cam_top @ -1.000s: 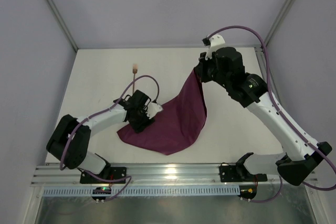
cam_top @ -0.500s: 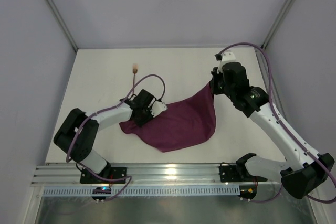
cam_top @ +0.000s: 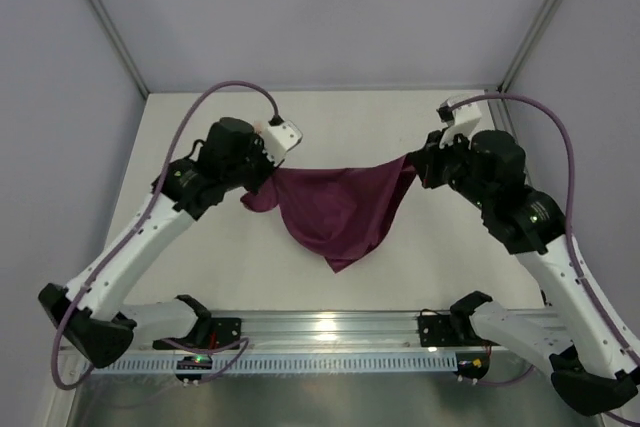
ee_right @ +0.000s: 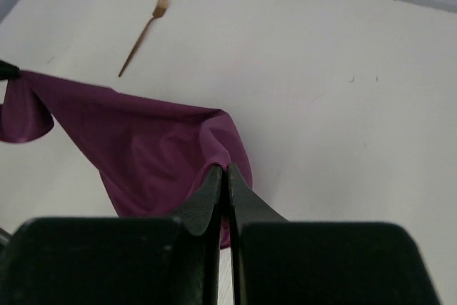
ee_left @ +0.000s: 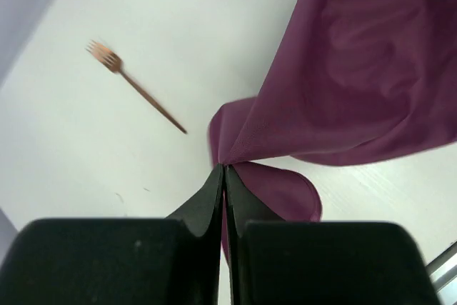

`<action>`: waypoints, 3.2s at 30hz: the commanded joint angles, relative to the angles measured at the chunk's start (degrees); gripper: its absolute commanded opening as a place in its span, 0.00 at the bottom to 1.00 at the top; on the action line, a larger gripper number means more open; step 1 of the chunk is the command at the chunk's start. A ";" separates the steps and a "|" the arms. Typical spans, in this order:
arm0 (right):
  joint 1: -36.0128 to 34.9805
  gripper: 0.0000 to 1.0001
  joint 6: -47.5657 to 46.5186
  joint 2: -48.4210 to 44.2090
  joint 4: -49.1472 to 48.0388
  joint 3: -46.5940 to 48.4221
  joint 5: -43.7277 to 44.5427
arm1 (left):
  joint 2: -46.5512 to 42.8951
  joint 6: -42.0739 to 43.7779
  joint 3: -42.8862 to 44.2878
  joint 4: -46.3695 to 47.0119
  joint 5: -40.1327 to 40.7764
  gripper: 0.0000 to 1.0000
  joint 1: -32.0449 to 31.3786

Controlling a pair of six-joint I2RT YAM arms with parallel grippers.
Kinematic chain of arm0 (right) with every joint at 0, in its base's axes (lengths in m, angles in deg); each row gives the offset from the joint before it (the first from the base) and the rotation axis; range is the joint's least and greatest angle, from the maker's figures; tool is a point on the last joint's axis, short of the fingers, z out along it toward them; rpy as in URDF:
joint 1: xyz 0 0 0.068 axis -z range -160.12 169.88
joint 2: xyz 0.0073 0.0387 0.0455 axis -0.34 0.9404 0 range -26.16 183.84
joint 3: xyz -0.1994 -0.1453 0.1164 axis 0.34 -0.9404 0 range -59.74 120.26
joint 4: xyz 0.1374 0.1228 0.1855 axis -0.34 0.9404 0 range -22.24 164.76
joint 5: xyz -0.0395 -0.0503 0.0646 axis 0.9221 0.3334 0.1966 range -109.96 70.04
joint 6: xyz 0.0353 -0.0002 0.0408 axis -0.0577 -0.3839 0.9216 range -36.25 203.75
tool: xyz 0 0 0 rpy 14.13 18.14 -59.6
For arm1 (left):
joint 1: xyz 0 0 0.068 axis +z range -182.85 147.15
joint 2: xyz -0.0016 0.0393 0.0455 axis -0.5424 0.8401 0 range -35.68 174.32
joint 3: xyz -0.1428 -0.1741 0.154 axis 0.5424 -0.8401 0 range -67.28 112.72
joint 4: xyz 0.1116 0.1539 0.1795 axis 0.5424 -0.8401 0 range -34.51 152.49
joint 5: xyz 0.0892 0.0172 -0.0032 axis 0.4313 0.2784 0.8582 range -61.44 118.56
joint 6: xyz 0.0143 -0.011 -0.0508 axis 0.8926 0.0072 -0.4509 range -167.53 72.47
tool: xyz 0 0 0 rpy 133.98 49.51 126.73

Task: Fold the napkin into a case and place the utensils inside
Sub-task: Pick up the crumpled napkin from the center of the board, then flatten out the napkin at the center of the board.

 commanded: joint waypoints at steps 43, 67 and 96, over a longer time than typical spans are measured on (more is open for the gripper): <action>1.46 0.03 3.32 5.55 -6.08 -13.00 -3.27 | -2.15 14.08 -12.79 -8.41 -13.08 0.66 -4.55; 1.38 0.03 2.97 5.29 -6.70 -13.53 -3.10 | 4.78 20.34 -33.56 11.69 -4.99 0.81 -8.15; 1.55 0.03 -0.80 -3.58 7.18 15.63 -0.72 | -13.31 0.04 4.65 -8.42 7.84 0.00 -1.83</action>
